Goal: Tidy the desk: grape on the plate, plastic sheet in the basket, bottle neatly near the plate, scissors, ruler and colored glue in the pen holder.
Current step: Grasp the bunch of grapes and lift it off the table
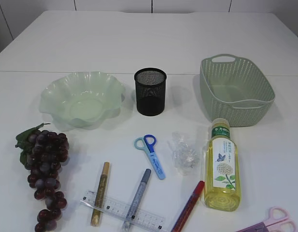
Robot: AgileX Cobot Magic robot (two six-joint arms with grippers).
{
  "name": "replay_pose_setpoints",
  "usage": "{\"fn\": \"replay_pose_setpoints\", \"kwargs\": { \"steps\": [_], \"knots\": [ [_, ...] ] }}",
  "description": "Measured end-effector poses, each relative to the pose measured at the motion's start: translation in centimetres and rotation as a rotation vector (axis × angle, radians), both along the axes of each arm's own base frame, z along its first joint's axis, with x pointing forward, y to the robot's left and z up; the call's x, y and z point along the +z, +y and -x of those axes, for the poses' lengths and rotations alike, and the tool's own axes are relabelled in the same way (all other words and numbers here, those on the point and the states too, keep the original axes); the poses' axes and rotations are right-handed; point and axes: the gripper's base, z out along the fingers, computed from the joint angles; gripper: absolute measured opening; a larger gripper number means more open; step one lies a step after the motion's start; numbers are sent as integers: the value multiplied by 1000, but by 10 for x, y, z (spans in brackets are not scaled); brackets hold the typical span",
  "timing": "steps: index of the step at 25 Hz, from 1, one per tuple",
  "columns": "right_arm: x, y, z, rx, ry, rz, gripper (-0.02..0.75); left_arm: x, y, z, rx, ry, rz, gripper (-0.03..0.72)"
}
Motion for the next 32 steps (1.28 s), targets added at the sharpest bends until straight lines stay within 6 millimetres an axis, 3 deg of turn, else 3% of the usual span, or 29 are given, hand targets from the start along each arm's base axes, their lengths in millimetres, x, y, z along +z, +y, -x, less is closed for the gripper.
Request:
{"fn": "replay_pose_setpoints", "kwargs": {
  "steps": [24, 28, 32],
  "knots": [
    [0, 2, 0, 12, 2, -17, 548, 1, -3, 1, -24, -1, 39, 253],
    [0, 2, 0, 8, 7, -27, 548, 1, -4, 1, -26, -2, 43, 326],
    [1, 2, -1, -11, 55, -55, 548, 2, -4, 1, -27, -4, 45, 453]
  ]
}}
